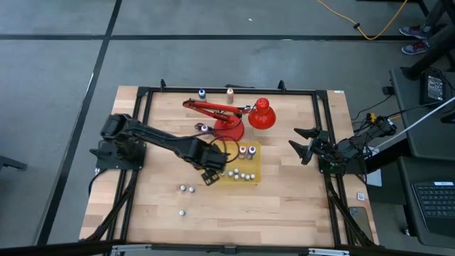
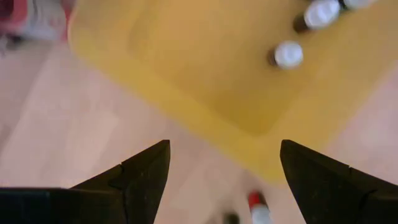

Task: Pick & Place food coloring
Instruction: Put the small black food bottle into the yellow bin

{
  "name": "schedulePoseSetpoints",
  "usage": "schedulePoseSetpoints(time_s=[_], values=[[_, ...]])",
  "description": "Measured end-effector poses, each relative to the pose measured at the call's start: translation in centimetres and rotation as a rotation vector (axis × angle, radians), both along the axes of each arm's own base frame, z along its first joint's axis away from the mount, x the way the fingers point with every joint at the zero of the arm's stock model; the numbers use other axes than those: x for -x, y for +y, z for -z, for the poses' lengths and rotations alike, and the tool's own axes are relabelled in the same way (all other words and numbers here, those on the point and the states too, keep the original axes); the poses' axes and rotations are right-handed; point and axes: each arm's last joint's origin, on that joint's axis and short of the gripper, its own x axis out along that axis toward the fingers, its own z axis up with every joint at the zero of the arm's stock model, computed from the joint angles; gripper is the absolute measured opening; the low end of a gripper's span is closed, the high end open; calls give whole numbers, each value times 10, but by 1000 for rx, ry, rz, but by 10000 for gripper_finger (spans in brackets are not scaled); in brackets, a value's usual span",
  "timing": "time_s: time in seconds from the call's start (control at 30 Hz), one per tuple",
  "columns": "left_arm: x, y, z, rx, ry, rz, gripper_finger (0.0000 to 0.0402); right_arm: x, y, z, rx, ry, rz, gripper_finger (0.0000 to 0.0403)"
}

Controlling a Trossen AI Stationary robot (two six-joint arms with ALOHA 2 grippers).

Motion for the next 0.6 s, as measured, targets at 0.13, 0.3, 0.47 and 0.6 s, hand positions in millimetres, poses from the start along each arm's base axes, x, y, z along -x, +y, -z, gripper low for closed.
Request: schedulePoseSetpoints(time_s=[0.13,0.3,0.47,0.6], values=[[24,-3,-5,50,-18,-59,295,0,0,0,1,1,0,347],[53,-13,1,120,8,-126,294,0,0,0,1,0,0,347],[73,-26,10,141,52,-164,294,0,0,0,1,0,0,347],[84,-38,15,154,74,-177,294,0,0,0,1,1,0,347]])
